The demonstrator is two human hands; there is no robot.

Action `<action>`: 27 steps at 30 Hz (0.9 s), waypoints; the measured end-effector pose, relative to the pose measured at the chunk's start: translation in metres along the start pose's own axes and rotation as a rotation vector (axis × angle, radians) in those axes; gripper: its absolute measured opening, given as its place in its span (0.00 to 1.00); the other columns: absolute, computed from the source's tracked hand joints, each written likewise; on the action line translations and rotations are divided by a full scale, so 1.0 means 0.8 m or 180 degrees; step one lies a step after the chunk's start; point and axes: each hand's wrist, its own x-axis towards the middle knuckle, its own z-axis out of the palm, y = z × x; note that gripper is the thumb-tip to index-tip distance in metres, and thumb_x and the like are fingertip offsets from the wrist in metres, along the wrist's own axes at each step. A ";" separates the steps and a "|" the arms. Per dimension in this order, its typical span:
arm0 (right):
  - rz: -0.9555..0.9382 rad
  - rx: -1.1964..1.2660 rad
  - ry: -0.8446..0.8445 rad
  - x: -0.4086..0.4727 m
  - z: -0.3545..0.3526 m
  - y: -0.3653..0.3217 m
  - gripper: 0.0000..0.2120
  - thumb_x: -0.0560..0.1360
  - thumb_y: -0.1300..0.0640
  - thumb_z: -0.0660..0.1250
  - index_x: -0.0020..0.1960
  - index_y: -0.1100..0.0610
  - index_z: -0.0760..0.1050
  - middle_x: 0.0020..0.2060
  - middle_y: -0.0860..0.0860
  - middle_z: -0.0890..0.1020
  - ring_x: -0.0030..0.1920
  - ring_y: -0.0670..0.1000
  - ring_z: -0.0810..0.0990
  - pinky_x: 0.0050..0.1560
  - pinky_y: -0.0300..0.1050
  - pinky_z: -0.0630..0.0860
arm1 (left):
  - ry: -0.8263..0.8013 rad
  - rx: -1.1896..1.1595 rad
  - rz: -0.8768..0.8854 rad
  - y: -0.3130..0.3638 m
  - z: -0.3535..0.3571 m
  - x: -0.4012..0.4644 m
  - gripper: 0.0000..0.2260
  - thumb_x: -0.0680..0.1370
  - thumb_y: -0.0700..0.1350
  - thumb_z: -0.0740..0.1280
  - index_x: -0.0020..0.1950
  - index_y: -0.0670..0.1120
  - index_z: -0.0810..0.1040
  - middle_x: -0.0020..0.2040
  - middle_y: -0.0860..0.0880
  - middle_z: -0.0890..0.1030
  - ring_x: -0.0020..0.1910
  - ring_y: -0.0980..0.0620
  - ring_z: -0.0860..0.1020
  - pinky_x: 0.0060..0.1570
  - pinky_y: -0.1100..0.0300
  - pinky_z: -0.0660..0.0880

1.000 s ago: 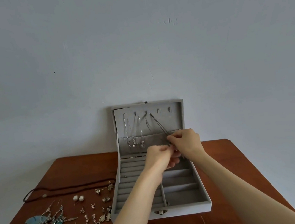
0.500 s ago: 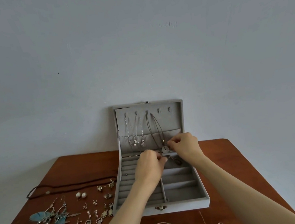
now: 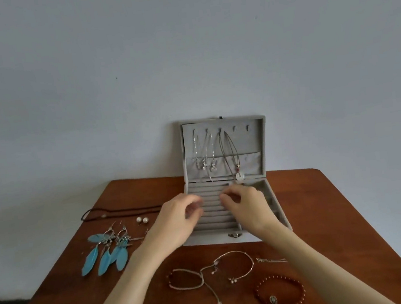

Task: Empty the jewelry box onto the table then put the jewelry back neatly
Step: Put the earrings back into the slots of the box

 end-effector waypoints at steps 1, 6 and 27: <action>-0.0097 -0.0056 -0.0101 -0.005 0.009 -0.008 0.09 0.77 0.57 0.63 0.52 0.57 0.81 0.43 0.48 0.82 0.42 0.42 0.77 0.39 0.25 0.68 | 0.0026 0.0113 -0.0078 -0.010 -0.009 -0.009 0.12 0.78 0.43 0.64 0.60 0.50 0.77 0.50 0.55 0.77 0.48 0.60 0.75 0.45 0.74 0.69; -0.0396 -0.0445 -0.0516 -0.002 0.054 -0.045 0.10 0.77 0.56 0.62 0.54 0.56 0.80 0.48 0.51 0.84 0.48 0.47 0.80 0.52 0.38 0.75 | 0.0317 0.0743 -0.0430 -0.068 -0.045 -0.030 0.12 0.77 0.39 0.63 0.59 0.47 0.78 0.51 0.51 0.78 0.53 0.54 0.74 0.49 0.68 0.65; -0.1125 -0.2032 -0.1004 0.052 0.172 -0.083 0.14 0.78 0.50 0.59 0.59 0.52 0.77 0.55 0.52 0.78 0.58 0.54 0.70 0.58 0.50 0.61 | 0.0270 0.0967 -0.0715 -0.147 -0.052 -0.025 0.14 0.78 0.46 0.63 0.63 0.48 0.76 0.57 0.49 0.75 0.57 0.47 0.68 0.59 0.56 0.65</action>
